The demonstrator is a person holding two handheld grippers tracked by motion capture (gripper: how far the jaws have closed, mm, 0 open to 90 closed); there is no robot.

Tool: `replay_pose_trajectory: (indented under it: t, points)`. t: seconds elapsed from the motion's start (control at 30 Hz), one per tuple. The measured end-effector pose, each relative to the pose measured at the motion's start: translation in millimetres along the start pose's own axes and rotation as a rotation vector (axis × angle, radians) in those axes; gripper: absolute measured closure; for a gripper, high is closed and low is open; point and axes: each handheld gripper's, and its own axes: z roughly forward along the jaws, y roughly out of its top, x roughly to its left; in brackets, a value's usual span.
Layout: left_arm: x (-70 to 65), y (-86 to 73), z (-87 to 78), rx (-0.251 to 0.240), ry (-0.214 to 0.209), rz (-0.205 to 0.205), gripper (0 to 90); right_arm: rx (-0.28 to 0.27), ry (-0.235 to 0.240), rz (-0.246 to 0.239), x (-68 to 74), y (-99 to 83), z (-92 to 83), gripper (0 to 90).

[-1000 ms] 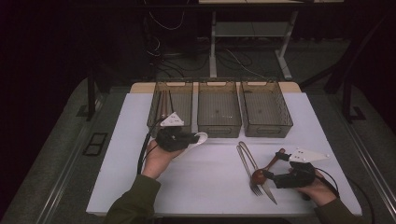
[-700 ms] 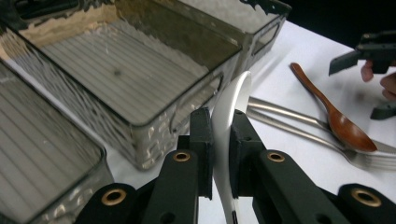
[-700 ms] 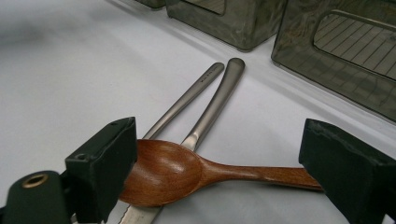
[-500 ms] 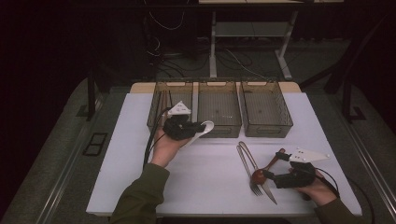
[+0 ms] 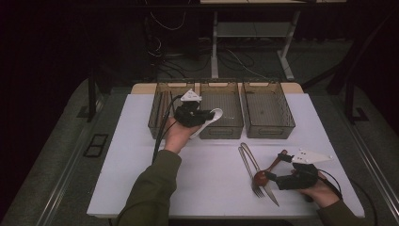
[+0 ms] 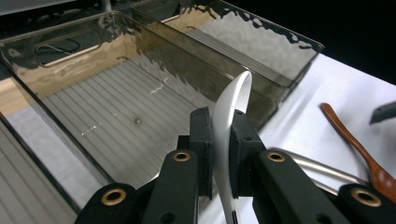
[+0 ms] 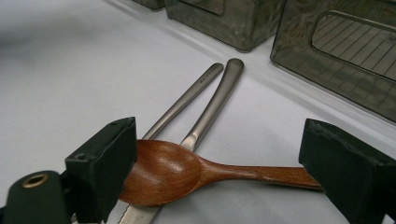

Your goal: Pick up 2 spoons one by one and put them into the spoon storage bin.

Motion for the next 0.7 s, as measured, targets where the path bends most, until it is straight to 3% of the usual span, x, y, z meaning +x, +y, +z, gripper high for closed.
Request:
replay_pose_trajectory:
  t: [0.5,0.57,0.6,0.7]
  points:
    - [12.9,25.8,35.0,-0.011,0.039,-0.004,81.2,-0.006,0.004,0.003,-0.1,0.2,-1.6,11.5]
    - [13.5,27.2,40.2,-0.003,0.050,-0.007,81.2,-0.006,0.005,0.002,-0.3,0.2,-1.7,11.5]
    - [15.5,28.0,41.5,0.012,0.056,0.015,81.1,-0.007,0.006,0.002,-0.5,0.1,-1.6,11.5]
    - [16.9,28.0,48.0,0.020,0.066,-0.002,81.1,-0.006,0.005,0.000,-0.7,0.1,-1.6,11.5]
